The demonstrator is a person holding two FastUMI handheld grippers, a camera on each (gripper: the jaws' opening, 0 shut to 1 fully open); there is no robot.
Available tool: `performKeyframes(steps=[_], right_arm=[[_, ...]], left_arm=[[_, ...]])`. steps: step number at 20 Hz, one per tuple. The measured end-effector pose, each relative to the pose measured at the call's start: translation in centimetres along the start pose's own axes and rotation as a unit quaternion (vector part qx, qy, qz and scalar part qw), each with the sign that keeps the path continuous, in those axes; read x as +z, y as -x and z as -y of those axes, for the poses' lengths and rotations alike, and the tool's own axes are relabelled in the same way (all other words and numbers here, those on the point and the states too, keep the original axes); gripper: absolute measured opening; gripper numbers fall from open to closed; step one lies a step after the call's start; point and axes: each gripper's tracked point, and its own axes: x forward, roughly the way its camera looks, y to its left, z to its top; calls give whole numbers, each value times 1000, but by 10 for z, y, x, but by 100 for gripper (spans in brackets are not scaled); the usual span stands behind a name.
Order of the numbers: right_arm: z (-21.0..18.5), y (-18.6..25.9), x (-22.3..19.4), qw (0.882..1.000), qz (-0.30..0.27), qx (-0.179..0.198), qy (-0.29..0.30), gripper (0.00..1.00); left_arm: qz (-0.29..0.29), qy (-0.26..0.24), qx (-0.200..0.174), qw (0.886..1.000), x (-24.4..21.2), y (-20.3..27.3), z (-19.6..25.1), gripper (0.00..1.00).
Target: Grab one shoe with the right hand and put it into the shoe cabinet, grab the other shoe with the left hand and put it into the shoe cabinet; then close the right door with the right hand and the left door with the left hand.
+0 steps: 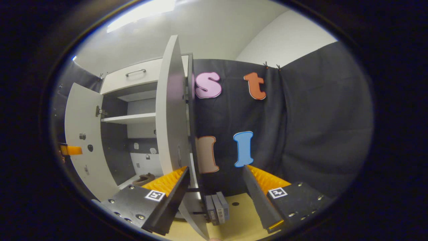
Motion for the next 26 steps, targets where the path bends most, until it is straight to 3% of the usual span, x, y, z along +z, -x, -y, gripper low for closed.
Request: performKeyframes(steps=[1,3,12,13,14,17,18,21,24,26], right_arm=[[-4,0,-1,1000,-2,10,-2,96],[-19,-2,-1,1000,-3,30,2,96],[-114,-8,-18,992,-13,127,-5,96],[-126,-7,-21,990,-13,140,1,96],[-137,-5,-24,988,-15,153,5,96],[-170,8,-27,979,-15,202,-10,97],[-176,11,-27,979,-13,205,-8,97],[-186,17,-28,977,-11,211,1,97],[-191,21,-32,976,-16,215,-1,97],[-194,22,-33,976,-17,217,-6,97]], left_arm=[[1,1,0,1000,-1,1,1,92],[2,3,1,1000,-1,7,2,99],[19,19,30,999,5,38,-9,92],[22,22,32,999,5,42,-11,96],[24,25,32,999,4,46,-10,93],[24,35,31,999,1,55,-12,96],[24,36,35,998,-1,59,-16,92],[24,42,46,998,-4,69,-27,96],[21,46,56,997,-6,74,-35,92],[21,48,57,997,-5,79,-39,96]])
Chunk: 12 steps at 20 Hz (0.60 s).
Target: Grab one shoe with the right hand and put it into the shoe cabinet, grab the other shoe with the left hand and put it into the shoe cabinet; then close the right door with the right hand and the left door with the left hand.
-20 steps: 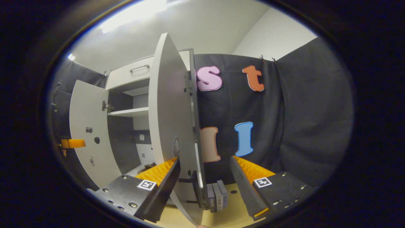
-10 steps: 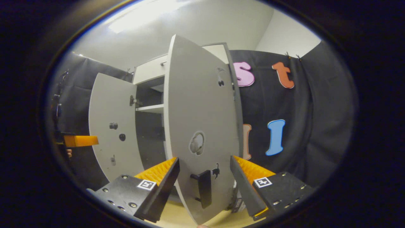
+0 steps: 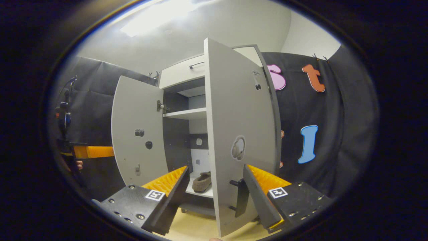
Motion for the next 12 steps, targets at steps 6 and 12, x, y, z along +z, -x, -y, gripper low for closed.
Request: performKeyframes(steps=[6,12], right_arm=[[-6,-2,-2,1000,1,-4,11,96],[-6,-6,-3,1000,2,-2,12,96]], left_arm=[[10,-18,15,1000,11,0,-13,93],[17,-19,27,999,15,-6,-22,96]])
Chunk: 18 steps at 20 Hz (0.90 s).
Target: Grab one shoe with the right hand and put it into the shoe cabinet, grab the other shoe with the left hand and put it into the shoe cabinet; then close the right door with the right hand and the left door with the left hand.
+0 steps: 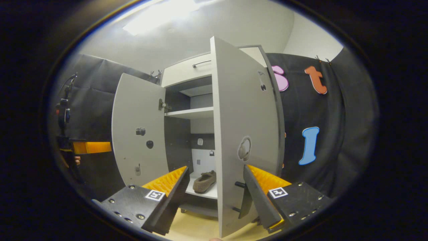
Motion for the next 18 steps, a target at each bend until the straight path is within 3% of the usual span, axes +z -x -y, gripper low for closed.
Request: performKeyframes(steps=[2,5,8,11,13,16,17,18], right_arm=[[3,2,-2,1000,-1,-3,-1,100],[9,4,-2,1000,2,-8,-2,96],[15,3,-1,1000,3,-14,-2,96],[18,1,-2,1000,3,-15,-5,97],[20,-1,-3,1000,2,-15,-4,96],[21,-3,-5,1000,1,-17,-1,100],[21,-4,-5,1000,1,-18,0,97],[21,-4,-5,1000,2,-19,2,100]], left_arm=[[3,1,5,1000,2,-2,-3,93],[12,-5,17,1000,8,-3,-11,96],[19,-12,31,999,13,-3,-20,92],[25,-17,48,998,17,-4,-33,99],[27,-19,61,998,18,-5,-42,92],[24,-16,77,997,15,-8,-55,96],[22,-14,83,996,14,-9,-59,96],[20,-12,87,996,13,-10,-63,92]])
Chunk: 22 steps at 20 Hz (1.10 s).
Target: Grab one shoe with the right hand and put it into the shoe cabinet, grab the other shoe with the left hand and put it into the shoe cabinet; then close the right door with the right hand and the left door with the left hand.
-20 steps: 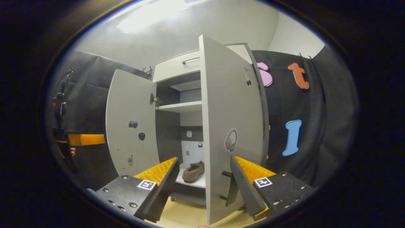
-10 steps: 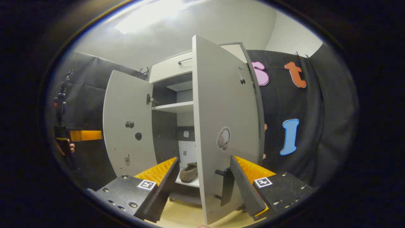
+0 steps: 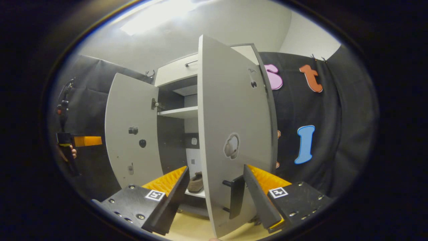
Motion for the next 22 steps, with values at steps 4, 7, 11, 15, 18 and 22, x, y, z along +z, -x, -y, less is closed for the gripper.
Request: performKeyframes(steps=[4,7,11,15,18,22], right_arm=[[3,-2,-2,1000,-2,-1,3,97],[5,-2,-3,1000,-5,-4,3,97],[4,0,9,1000,11,4,-9,97],[-15,-8,4,999,-5,37,-16,97],[-32,-17,4,998,-9,55,-14,97],[-50,-25,-1,997,-13,77,-5,99]], left_arm=[[-7,5,20,1000,-8,-10,-14,96],[-9,14,39,999,-12,-15,-27,92],[-14,25,49,998,-19,-22,-37,96],[-23,31,52,998,-28,-25,-41,93],[-27,27,55,998,-34,-24,-41,93],[-29,28,60,997,-37,-17,-50,93]])
